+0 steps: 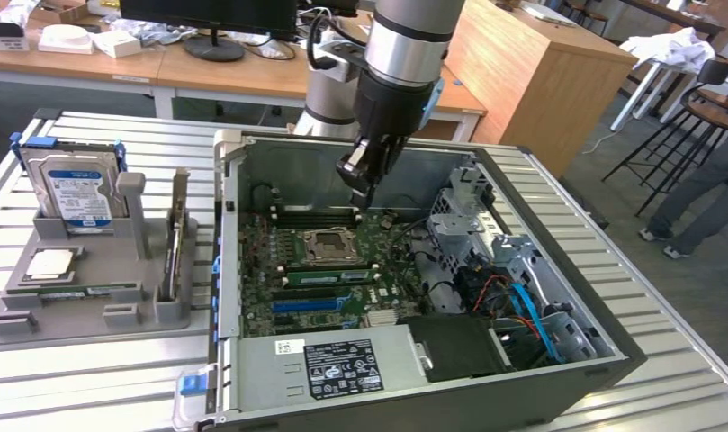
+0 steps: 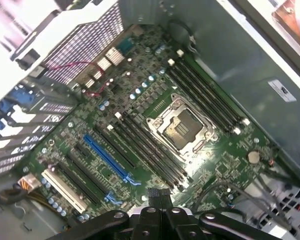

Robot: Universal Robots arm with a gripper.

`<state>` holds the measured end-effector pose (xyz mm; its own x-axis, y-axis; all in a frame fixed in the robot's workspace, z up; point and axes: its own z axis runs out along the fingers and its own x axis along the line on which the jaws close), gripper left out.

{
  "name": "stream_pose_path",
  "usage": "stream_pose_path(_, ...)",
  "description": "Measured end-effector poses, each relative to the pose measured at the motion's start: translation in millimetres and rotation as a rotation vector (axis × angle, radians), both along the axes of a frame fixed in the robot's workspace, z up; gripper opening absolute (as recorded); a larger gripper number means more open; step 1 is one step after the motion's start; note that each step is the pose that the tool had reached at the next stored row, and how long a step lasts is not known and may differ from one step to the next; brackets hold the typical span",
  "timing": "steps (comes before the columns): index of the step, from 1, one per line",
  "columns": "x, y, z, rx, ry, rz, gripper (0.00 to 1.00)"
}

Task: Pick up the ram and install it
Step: 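Press down the ram until it locks into place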

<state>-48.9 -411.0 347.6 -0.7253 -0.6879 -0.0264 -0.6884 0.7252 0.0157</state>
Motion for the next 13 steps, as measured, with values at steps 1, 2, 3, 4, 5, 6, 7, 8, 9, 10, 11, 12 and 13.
stream_pose_path(1, 0.0, 0.0, 0.0, 0.0, 0.0, -0.014, 0.1)
stream_pose_path(2, -0.1, 0.0, 0.0, 0.0, 0.0, -0.029, 0.1)
stream_pose_path(3, -0.1, 0.0, -0.1, 0.0, 0.0, -0.043, 0.1)
stream_pose_path(4, -0.1, 0.0, -0.1, 0.0001, -0.0001, -0.058, 0.1)
stream_pose_path(5, -0.1, 0.0, -0.1, 0.0001, 0.0, -0.073, 0.1)
stream_pose_path(6, -0.2, 0.0, -0.2, 0.0001, -0.0001, -0.088, 0.1)
stream_pose_path(7, -0.2, 0.0, -0.2, 0.0001, 0.0, -0.104, 0.1)
stream_pose_path(8, -0.2, 0.0, -0.2, 0.0001, -0.0001, -0.119, 0.1)
stream_pose_path(9, -0.2, 0.0, -0.2, 0.0, -0.0001, -0.134, 0.1)
stream_pose_path(10, -0.3, 0.0, -0.3, 0.0, 0.0, -0.149, 0.1)
stream_pose_path(11, -0.3, 0.0, -0.3, 0.0001, -0.0001, -0.164, 0.1)
stream_pose_path(12, -0.3, 0.0, -0.3, 0.0, 0.0, -0.179, 0.1)
stream_pose_path(13, -0.4, 0.0, -0.4, 0.0001, -0.0001, -0.196, 0.1)
